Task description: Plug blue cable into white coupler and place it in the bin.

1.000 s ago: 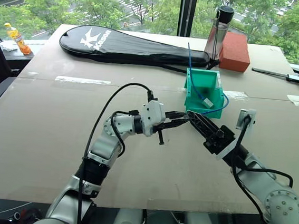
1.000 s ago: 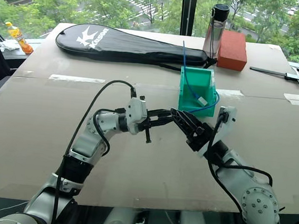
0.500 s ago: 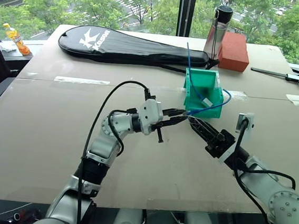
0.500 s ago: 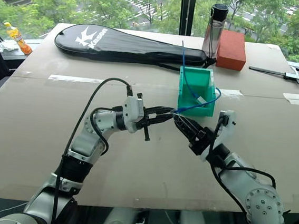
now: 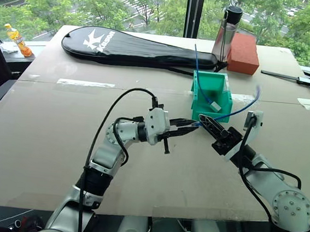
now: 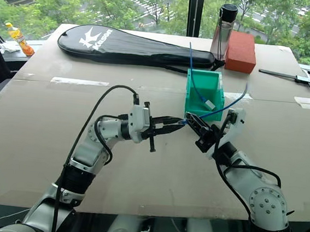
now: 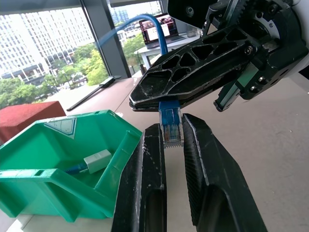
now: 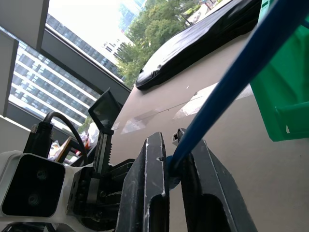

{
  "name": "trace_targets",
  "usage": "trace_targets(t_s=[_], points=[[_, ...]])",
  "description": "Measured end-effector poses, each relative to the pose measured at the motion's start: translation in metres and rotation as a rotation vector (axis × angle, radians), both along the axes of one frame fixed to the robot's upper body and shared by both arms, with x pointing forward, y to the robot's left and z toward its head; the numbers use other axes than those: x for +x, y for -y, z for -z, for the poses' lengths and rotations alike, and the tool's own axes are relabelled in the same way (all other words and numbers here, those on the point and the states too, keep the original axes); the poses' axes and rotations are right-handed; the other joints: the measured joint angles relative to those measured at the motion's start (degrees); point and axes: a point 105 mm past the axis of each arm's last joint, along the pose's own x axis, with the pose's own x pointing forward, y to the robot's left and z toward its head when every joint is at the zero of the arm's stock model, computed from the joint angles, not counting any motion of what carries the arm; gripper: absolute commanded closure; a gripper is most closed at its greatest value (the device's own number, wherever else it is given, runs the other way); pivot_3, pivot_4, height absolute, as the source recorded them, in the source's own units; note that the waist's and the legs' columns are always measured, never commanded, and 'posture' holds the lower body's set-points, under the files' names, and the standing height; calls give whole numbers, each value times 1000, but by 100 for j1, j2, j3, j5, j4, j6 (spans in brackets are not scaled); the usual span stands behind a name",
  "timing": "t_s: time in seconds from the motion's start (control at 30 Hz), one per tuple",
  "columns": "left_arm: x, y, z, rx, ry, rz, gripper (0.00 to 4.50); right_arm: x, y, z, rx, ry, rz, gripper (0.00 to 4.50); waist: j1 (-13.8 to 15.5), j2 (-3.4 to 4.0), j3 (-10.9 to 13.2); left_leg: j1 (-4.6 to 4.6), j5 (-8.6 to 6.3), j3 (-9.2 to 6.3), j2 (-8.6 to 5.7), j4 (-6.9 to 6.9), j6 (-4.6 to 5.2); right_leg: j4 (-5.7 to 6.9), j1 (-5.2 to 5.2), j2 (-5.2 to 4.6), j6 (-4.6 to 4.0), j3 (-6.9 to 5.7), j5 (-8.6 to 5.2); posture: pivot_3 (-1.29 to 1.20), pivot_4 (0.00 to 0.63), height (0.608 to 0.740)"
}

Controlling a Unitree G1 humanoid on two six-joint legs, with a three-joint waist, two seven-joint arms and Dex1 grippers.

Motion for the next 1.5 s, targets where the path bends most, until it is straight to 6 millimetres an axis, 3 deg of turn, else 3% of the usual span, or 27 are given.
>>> trace_targets(t_s=[0.2, 0.3, 0.47, 0.67, 1.03, 1.4, 1.5], points=[[2, -5, -7, -57, -88, -22, 1865, 1, 2, 2, -21, -1, 10, 4500, -4, 0, 0, 0, 0, -2, 1, 0, 0, 0, 0, 0, 0, -1, 0, 0, 150, 740], [14, -21, -10, -97, -136, -117, 938, 1, 3, 3, -35, 4, 16, 4500, -12, 0, 0, 2, 0, -2, 2, 0, 0, 1, 0, 1, 0, -1, 0, 0, 150, 740], [34, -87, 3, -132, -278, -408, 938, 3, 8, 6, -86, 25, 39, 4500, -17, 0, 0, 3, 0, -5, 6, -5, 0, 2, -1, 3, 0, -7, -1, 0, 150, 740], [51, -130, 18, -93, -340, -592, 938, 3, 4, 8, -96, 43, 30, 4500, 20, 0, 1, 1, 0, 0, -1, -1, -1, 0, 0, -6, -2, -8, -2, 0, 150, 740], [77, -118, 35, 69, -329, -510, 938, 3, 2, 10, -117, 55, 22, 4500, 4, 0, 1, -1, 0, 0, -1, -5, -1, 0, -2, -4, -1, -11, 0, 0, 150, 740], [91, -123, 47, 194, -317, -433, 938, -2, 7, 13, -126, 38, 51, 4500, 0, -2, 1, -3, 0, -1, -2, -4, -1, -1, -2, -4, 0, -11, 0, 0, 150, 740], [93, -125, 52, 225, -308, -426, 2077, -3, 6, 12, -128, 43, 54, 4500, -2, -2, 1, -4, 0, 0, -1, -4, 0, -2, -2, -5, 0, -11, 0, 0, 150, 740]])
